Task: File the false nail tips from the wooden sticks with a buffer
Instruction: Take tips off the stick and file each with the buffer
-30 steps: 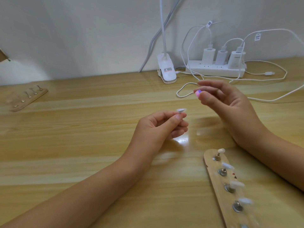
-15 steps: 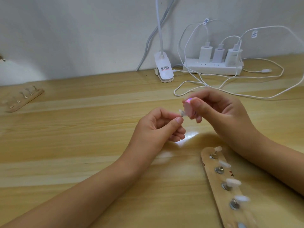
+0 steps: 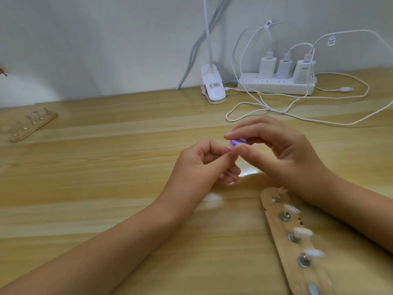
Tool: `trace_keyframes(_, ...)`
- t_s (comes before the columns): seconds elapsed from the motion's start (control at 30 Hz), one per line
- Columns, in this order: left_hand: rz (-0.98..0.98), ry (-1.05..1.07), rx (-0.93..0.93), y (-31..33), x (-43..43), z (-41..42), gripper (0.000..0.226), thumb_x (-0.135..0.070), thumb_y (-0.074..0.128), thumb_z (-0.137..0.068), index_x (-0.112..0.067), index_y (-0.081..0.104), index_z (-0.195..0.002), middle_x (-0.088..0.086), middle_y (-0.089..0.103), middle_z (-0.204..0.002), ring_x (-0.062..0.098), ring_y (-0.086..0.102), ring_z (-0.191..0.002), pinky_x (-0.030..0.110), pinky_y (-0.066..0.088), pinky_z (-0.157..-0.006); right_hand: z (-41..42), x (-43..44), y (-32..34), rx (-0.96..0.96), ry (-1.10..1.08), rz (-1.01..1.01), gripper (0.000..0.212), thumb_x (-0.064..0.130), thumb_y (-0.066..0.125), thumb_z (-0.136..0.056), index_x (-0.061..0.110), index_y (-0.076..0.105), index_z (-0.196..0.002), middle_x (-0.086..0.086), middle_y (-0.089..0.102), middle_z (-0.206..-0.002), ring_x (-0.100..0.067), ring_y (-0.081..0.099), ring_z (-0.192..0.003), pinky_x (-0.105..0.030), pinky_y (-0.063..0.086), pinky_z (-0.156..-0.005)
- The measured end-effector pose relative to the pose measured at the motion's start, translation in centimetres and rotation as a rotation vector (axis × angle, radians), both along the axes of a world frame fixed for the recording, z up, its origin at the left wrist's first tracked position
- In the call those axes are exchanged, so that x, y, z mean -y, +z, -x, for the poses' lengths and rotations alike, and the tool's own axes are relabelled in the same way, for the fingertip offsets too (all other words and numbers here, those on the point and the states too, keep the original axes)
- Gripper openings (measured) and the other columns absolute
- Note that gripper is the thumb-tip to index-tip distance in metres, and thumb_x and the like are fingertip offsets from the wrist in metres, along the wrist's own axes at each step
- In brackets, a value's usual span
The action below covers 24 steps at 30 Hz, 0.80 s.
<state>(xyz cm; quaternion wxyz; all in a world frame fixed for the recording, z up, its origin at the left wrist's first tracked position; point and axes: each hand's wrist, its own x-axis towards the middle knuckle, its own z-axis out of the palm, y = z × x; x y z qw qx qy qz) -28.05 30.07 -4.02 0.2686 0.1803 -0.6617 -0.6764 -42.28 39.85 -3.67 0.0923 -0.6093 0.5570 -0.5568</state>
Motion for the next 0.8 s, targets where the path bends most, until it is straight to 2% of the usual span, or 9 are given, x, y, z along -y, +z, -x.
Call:
trace_keyframes(0.17, -0.004, 0.008, 0.024, -0.1, 0.0, 0.0, 0.009, -0.010, 0.066, -0.090, -0.006, 0.062, -0.083, 0.005, 0.070, -0.062, 0.013, 0.067, -0.056, 0.019, 0.053, -0.055, 0.2, -0.1, 0.1, 0.054, 0.052, -0.031, 0.020, 0.019, 0.067, -0.087, 0.012, 0.070, -0.105, -0.014, 0.065, -0.109, -0.025, 0.064, -0.102, -0.025, 0.052, -0.090)
trace_keyframes(0.3, -0.021, 0.015, 0.032, -0.2, 0.1, 0.0, 0.008, -0.008, 0.066, -0.089, -0.007, 0.061, -0.082, 0.005, 0.071, -0.062, 0.013, 0.067, -0.054, 0.018, 0.052, -0.054, 0.6, 0.2, 0.1, 0.147, 0.016, -0.088, 0.020, 0.026, 0.069, -0.084, 0.015, 0.071, -0.101, -0.012, 0.067, -0.104, -0.027, 0.064, -0.095, -0.027, 0.052, -0.086)
trace_keyframes(0.43, -0.037, 0.015, 0.022, 0.0, 0.0, 0.1, 0.020, -0.023, 0.072, -0.078, -0.006, 0.061, -0.082, 0.006, 0.071, -0.062, 0.013, 0.067, -0.054, 0.018, 0.053, -0.053, 0.7, 0.2, 0.0, 0.028, 0.072, -0.040, 0.021, 0.027, 0.074, -0.086, 0.012, 0.070, -0.100, -0.012, 0.064, -0.103, -0.029, 0.062, -0.095, -0.031, 0.051, -0.083)
trace_keyframes(0.57, -0.039, 0.012, 0.030, -0.1, 0.0, 0.0, 0.007, -0.007, 0.066, -0.089, -0.004, 0.061, -0.085, 0.006, 0.071, -0.062, 0.014, 0.067, -0.054, 0.018, 0.054, -0.054, 1.2, 0.4, -0.1, 0.125, 0.026, -0.104, 0.023, 0.028, 0.074, -0.082, 0.012, 0.070, -0.098, -0.006, 0.066, -0.098, -0.026, 0.061, -0.089, -0.029, 0.048, -0.082)
trace_keyframes(0.7, -0.047, 0.020, 0.031, 0.1, 0.0, 0.0, 0.010, -0.009, 0.067, -0.087, -0.002, 0.060, -0.086, 0.007, 0.070, -0.062, 0.015, 0.067, -0.053, 0.018, 0.053, -0.053, 0.8, 0.2, -0.2, 0.031, 0.075, -0.059, 0.022, 0.024, 0.075, -0.085, 0.008, 0.069, -0.099, -0.011, 0.063, -0.102, -0.024, 0.060, -0.090, -0.028, 0.050, -0.082)
trace_keyframes(0.8, -0.062, 0.019, 0.023, 0.0, -0.1, 0.0, 0.006, -0.003, 0.065, -0.089, -0.002, 0.060, -0.085, 0.007, 0.070, -0.061, 0.014, 0.066, -0.052, 0.018, 0.053, -0.052, 1.1, 0.3, -0.1, 0.101, -0.018, -0.121, 0.020, 0.028, 0.072, -0.081, 0.014, 0.070, -0.095, -0.009, 0.066, -0.098, -0.021, 0.061, -0.086, -0.030, 0.048, -0.080)
